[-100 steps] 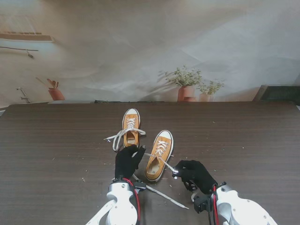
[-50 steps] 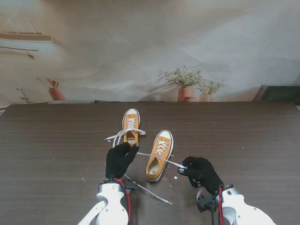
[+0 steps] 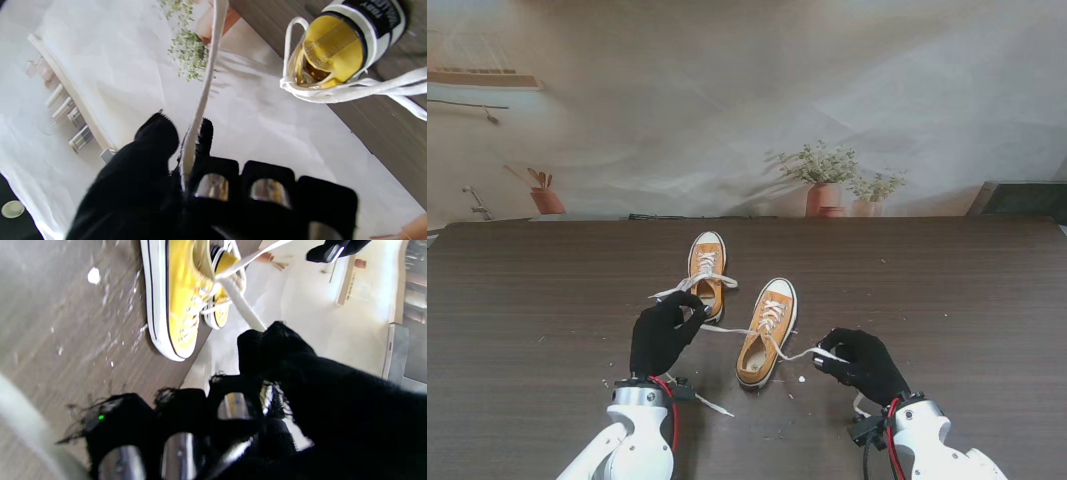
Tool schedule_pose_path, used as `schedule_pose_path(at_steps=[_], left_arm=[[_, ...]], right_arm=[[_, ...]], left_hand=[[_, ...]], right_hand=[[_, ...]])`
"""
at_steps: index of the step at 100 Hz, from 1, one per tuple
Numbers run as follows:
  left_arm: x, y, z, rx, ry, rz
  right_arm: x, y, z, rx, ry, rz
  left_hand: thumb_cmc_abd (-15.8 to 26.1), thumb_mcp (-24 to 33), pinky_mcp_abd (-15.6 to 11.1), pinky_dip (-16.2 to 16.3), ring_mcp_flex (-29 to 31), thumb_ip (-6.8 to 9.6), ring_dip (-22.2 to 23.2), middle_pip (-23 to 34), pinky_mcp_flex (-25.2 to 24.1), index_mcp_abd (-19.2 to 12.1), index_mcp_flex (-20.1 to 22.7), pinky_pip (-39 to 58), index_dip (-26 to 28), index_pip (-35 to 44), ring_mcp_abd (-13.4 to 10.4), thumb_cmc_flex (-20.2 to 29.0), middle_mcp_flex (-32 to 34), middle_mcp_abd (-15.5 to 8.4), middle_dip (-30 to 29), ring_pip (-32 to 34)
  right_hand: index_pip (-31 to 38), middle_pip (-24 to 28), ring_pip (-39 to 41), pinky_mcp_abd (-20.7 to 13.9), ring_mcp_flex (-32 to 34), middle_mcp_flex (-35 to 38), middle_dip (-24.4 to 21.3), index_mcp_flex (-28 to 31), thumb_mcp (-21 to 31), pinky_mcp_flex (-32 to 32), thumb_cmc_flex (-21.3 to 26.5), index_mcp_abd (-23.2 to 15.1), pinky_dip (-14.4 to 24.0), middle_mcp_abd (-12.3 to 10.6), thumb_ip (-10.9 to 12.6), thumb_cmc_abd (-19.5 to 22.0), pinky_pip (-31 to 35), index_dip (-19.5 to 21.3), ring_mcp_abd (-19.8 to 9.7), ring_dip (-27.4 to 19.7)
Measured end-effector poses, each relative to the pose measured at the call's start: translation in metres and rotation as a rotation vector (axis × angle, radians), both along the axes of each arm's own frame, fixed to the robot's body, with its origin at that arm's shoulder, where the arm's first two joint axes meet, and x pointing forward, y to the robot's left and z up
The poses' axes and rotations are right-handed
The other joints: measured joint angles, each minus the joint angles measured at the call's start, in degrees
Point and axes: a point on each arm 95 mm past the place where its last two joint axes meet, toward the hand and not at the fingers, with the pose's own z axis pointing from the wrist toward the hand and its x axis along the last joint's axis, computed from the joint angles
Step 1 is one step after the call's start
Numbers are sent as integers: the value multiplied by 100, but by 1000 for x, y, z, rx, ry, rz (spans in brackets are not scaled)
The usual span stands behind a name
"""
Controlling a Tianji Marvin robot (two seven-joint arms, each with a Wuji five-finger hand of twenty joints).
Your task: Tie the shoelaces into a bow on the shoes
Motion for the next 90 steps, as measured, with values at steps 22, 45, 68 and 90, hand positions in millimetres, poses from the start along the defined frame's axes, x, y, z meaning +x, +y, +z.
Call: schedule_pose_path(at_steps=[22,45,68,90], left_arm=[[5,10,-6,1,-19,-136],[9,10,-8,8,-29,-241],[11,8,-8,8,-2,-321],[12,0,-6,-13,5,-373]], right_arm=[[12,-3,6,-214,-120,-25],[16,-2,23,-310,-229,-30],[21,6,38,-308,-282,-3],[24,13,47,-324,-346,-20]], left_hand=[[-113,243,0,-93,5,-248,0,2,1,-438,17,0,-883,-1471,-4,266,0,9,-56,9],[-239,1062,0,-206,7,-367,0,2,2,-428,442,0,-1502,-3062,1,-144,0,18,-62,9],[-241,1419,0,-353,7,-370,0,2,2,-428,528,0,-1616,-3529,2,-536,0,18,-71,9],[-320,1421,0,-424,7,-370,0,-1,2,-427,503,1,-1616,-3581,3,-541,0,19,-78,7]], right_hand=[[-172,0,0,-20,1,3,0,-133,0,1,0,-343,-15,-35,0,0,0,-284,-28,0],[-390,0,0,-126,2,4,0,-192,0,2,0,-809,-121,-53,0,0,0,-745,-48,0],[-1324,0,1,-132,2,4,0,-365,171,8,-7,-1854,-212,-56,742,225,0,-748,-49,-62],[-1376,-8,1,-133,3,5,-1,-453,172,10,-6,-2334,-288,-56,857,362,0,-81,-49,-63]])
